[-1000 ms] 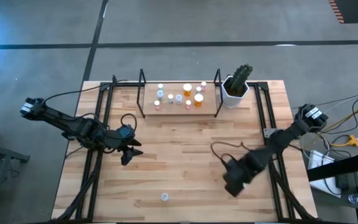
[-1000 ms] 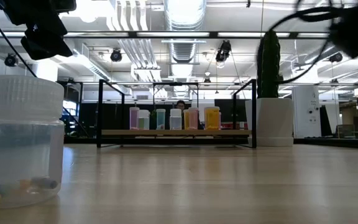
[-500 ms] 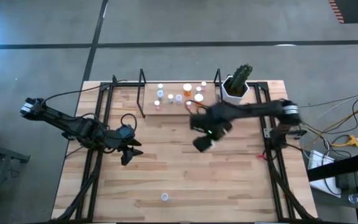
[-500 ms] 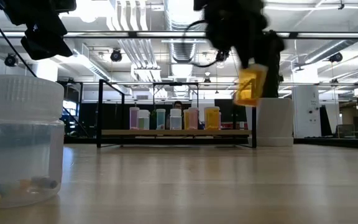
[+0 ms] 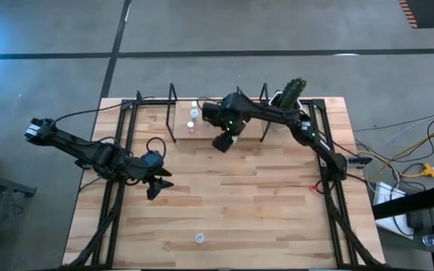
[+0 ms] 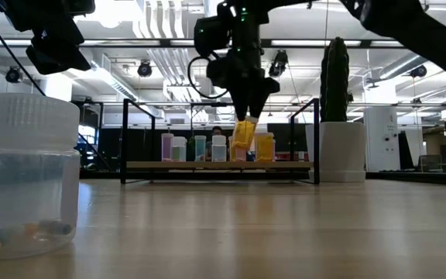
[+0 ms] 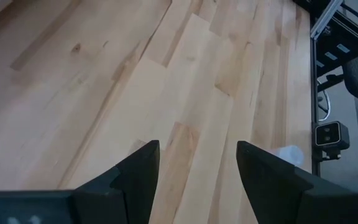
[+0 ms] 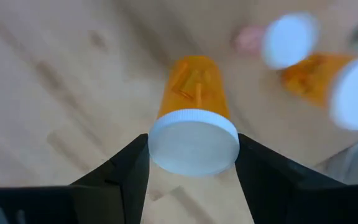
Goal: Pick and place medicine bottles onto shelf by color
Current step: Put the orange pill bottle on the shelf, then put the transparent pill bottle on the shelf
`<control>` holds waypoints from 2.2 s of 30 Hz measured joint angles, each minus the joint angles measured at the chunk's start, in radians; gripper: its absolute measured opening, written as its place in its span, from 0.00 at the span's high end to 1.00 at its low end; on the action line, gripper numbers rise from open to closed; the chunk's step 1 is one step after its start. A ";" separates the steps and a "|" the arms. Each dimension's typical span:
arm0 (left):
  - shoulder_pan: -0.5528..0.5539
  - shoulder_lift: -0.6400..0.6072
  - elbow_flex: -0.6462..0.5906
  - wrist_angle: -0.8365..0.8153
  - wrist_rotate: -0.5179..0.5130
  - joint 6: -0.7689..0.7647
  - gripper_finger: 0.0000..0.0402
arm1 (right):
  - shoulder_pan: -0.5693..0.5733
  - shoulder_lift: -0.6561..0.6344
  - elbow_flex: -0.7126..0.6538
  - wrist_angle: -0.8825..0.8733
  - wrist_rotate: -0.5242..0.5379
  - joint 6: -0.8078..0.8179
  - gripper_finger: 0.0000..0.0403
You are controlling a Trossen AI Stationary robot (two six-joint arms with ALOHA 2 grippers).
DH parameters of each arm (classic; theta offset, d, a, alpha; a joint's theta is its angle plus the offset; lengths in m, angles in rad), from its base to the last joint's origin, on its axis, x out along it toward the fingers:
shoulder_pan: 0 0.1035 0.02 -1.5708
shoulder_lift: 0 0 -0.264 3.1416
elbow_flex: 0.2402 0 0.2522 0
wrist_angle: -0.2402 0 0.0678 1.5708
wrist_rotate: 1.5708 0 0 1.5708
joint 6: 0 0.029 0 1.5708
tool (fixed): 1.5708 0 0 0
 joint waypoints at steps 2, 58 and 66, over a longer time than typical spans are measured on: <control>0.000 0.000 0.000 0.000 -0.002 0.000 0.51 | -0.021 0.009 0.017 -0.001 0.027 -0.009 0.51; 0.001 0.000 0.000 0.005 -0.029 0.000 0.51 | -0.172 -0.146 -0.338 0.036 0.104 -0.084 0.39; 0.001 0.000 0.000 0.007 -0.029 0.000 0.51 | -0.171 -0.146 -0.304 0.064 0.135 -0.098 0.25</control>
